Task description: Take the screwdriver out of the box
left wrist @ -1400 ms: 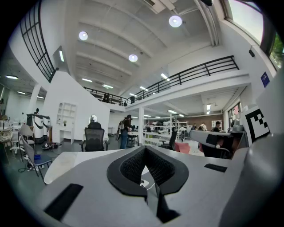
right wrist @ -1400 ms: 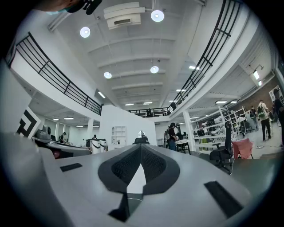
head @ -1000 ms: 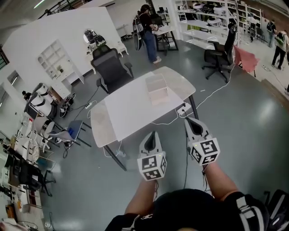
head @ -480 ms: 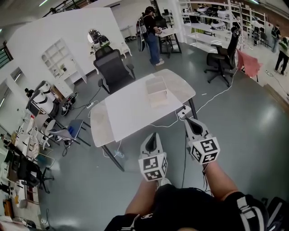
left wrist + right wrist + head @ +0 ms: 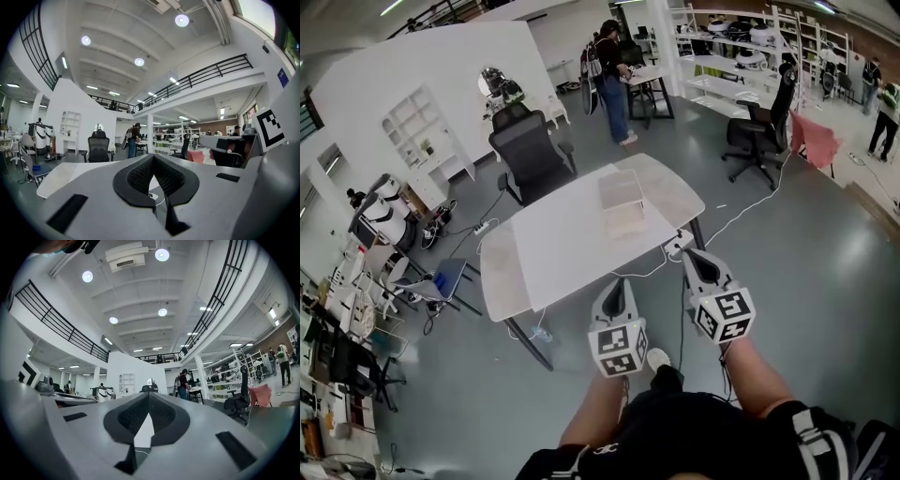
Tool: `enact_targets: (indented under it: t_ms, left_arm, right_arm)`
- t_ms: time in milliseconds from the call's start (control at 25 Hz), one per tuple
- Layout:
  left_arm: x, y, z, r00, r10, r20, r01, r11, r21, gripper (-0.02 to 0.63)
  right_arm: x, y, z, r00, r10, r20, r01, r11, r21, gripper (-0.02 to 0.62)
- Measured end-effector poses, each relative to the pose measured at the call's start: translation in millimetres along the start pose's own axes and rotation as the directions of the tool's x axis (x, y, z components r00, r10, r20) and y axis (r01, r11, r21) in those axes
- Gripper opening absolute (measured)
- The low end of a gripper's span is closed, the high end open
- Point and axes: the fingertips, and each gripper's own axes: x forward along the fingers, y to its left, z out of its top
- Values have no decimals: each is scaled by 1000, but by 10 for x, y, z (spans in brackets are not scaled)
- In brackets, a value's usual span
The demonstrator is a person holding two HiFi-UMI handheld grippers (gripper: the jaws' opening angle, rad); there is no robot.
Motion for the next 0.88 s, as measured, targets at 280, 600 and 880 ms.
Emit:
enact_targets:
  t_ms: [280, 600, 880]
  left_arm:
    - [732, 193, -50, 1000, -21, 2, 21, 1000, -16, 14]
    - [1668, 422, 2, 999, -39, -11, 39, 999, -33, 14]
    - [2456, 775, 68, 999, -39, -24, 38, 999, -38, 14]
  right_arm:
    - [614, -300, -144, 1000, -10, -6, 10, 1000, -21, 14]
    - [1443, -674, -215, 1000, 6, -22, -7, 1000, -27, 14]
    - [2266, -908, -306, 998, 45, -38, -45, 999, 2, 14]
